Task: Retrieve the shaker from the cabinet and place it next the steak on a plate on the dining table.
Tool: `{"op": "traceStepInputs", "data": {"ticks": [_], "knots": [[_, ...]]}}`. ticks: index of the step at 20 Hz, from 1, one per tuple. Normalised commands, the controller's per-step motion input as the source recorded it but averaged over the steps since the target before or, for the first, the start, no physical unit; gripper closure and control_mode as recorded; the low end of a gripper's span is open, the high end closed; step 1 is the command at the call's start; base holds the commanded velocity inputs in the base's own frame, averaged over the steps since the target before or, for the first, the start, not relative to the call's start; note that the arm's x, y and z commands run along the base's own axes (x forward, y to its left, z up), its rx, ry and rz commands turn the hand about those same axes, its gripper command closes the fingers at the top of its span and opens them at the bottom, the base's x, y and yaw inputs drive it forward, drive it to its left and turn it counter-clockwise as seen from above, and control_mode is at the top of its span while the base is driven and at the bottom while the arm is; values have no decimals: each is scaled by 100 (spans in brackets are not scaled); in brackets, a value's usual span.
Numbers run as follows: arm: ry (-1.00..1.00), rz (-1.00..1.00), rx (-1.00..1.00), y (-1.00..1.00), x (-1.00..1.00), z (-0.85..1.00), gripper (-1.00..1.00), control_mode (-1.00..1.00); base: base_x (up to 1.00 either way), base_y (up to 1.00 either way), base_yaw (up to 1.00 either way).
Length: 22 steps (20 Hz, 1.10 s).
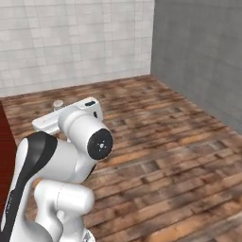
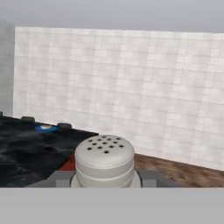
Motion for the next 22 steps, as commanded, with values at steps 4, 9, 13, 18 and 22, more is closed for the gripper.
{"op": "traceStepInputs", "data": {"ticks": [4,9,13,18,22], "knots": [[0,0,0,0,0,0,100,100,100,0,70],[0,0,0,0,0,0,100,100,100,-4,63],[0,0,0,0,0,0,100,100,100,-3,58],[0,0,0,0,0,0,100,100,100,-8,58],[0,0,0,0,0,0,100,100,100,-13,59]]}}
